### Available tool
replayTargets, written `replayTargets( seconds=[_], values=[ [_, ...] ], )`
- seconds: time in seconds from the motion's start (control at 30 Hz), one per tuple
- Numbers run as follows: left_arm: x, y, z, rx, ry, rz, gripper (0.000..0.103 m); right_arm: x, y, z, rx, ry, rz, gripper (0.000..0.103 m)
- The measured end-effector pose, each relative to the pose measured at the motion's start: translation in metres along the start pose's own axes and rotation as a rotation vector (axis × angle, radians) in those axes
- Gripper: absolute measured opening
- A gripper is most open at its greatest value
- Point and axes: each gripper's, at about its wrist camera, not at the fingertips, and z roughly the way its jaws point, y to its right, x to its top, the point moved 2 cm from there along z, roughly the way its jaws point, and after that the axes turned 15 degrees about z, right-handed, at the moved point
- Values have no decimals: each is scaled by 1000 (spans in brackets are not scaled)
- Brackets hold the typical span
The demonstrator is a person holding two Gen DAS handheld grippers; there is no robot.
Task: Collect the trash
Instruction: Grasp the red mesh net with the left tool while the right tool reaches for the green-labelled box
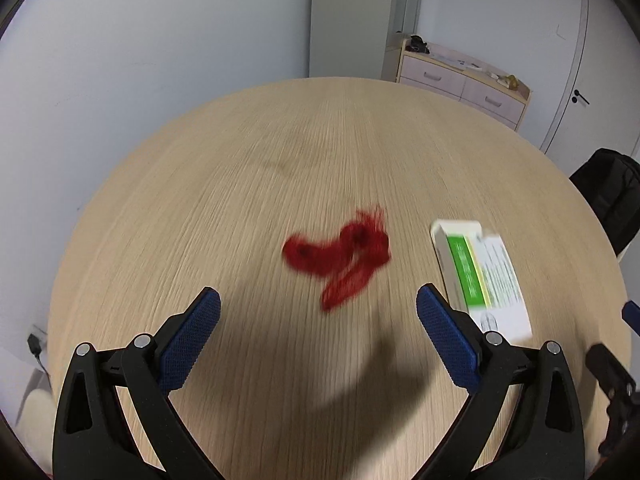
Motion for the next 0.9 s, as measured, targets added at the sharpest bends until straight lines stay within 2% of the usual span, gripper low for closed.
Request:
replayTargets(
  seconds=[0.1, 0.2, 0.33, 0.37, 0.5, 0.53, 0.57, 0.67, 0.9],
  values=[
    [13, 1, 18, 4, -15, 10, 95, 10, -3, 13, -4, -7, -2, 95],
    [21, 2, 32, 9, -29, 26, 89, 18, -8, 24, -5, -18, -8, 95],
    [22, 4, 45, 5, -43, 50, 71, 26, -18, 36, -3, -25, -16, 95],
    [21, 4, 47, 4, -47, 58, 63, 27, -21, 39, -3, -25, -18, 95],
    [20, 4, 53, 6, -61, 67, 43, 26, -31, 49, 9, -30, -22, 95],
    [19, 2, 52, 7, -65, 66, 30, 25, -32, 52, 10, -33, -24, 95],
    [18, 1, 52, 2, -71, 58, 23, 23, -34, 56, 12, -41, -24, 95],
    [15, -3, 47, 0, -78, 44, 18, 21, -39, 63, 10, -55, -26, 95],
    [0, -28, 31, 19, -82, 5, 18, 27, -59, 77, 6, -84, -9, 95]
  ],
)
